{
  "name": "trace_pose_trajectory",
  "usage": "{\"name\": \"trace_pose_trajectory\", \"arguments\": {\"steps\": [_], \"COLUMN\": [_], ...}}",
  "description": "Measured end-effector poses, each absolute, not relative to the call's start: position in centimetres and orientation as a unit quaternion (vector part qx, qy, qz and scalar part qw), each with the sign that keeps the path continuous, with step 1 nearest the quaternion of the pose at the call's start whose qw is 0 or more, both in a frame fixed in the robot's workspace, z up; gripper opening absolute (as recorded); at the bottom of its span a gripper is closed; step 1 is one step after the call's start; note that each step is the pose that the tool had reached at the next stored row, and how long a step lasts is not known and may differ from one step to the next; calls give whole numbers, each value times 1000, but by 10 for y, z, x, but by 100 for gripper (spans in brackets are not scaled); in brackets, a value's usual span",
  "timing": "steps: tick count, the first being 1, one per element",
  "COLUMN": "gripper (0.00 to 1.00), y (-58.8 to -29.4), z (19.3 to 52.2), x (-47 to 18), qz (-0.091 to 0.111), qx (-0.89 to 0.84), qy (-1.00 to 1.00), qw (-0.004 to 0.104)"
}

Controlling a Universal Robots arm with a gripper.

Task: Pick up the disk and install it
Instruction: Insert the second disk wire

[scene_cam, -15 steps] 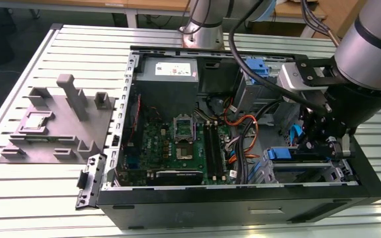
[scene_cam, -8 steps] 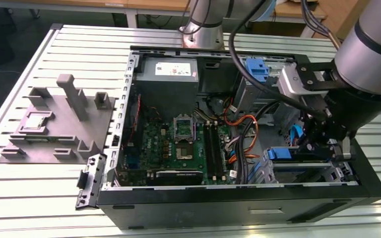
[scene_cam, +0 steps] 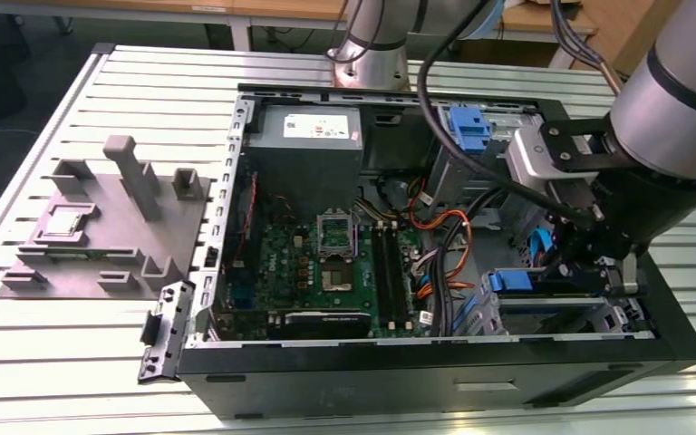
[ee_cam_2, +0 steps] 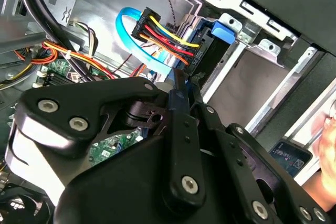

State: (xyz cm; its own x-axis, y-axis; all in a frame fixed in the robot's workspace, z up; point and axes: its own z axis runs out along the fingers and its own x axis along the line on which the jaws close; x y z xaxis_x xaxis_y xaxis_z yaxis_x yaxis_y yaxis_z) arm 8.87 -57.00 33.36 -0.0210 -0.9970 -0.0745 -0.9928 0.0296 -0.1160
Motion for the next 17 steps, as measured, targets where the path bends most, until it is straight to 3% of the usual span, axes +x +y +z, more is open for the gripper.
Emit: {"name": "trace_pose_trajectory", "arguments": {"steps": [17], "gripper": [16], "y": [-574], "z": [328], "x": [89], "qz": [-14], "qx": [-696], "qy": [714], "qw": [68]}}
